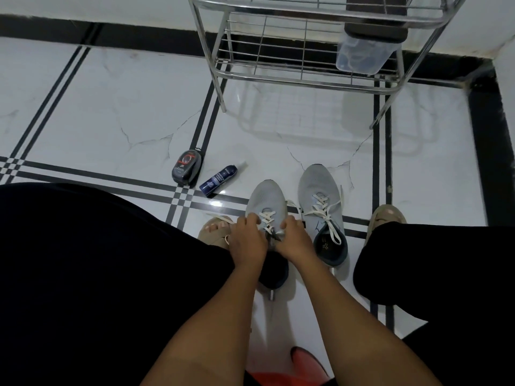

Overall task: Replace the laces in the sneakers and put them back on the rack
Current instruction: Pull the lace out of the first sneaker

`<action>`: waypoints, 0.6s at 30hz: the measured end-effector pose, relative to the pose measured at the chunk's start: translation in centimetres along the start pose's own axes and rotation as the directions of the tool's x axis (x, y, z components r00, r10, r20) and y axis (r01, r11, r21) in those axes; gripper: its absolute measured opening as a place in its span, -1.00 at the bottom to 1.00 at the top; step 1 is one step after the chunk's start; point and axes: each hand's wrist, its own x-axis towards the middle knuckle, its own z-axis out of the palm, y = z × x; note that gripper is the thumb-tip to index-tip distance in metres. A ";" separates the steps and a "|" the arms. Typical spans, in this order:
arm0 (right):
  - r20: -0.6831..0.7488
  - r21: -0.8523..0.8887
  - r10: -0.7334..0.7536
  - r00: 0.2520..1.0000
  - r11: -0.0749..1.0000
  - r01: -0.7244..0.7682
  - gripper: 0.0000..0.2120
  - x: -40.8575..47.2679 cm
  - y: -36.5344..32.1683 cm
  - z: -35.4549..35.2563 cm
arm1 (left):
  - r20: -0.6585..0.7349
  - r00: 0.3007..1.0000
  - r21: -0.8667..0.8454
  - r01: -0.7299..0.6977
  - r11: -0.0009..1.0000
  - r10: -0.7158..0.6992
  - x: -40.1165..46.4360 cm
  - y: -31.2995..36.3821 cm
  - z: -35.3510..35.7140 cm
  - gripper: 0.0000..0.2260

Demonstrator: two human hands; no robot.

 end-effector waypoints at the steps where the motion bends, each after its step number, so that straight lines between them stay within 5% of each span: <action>1: 0.004 -0.005 0.031 0.999 0.999 -0.031 -0.74 -0.1 0.3 0.3 | 0.028 0.998 -0.003 -0.062 0.998 0.062 0.2 0.0 0.1 -0.85; 5: -0.026 0.107 0.115 0.993 0.988 -0.112 -0.89 -0.1 1.2 0.6 | 0.194 0.961 0.039 -0.206 0.978 0.195 0.5 -0.2 1.1 -0.81; 12: 0.016 0.182 0.144 0.989 0.973 -0.144 -0.87 0.6 1.9 0.6 | 0.230 0.947 0.180 -0.266 0.947 0.223 0.7 0.4 1.5 -0.82; 15: -0.021 0.250 0.216 0.976 0.947 -0.205 -0.86 0.4 2.6 0.7 | 0.353 0.923 -0.140 -0.109 0.984 0.152 1.8 0.1 1.0 -0.91; 18: -0.021 0.441 0.354 0.935 0.843 -0.309 -0.95 0.3 3.3 0.7 | 0.432 0.901 -0.552 0.300 0.778 -0.041 2.2 -0.1 -0.8 -0.81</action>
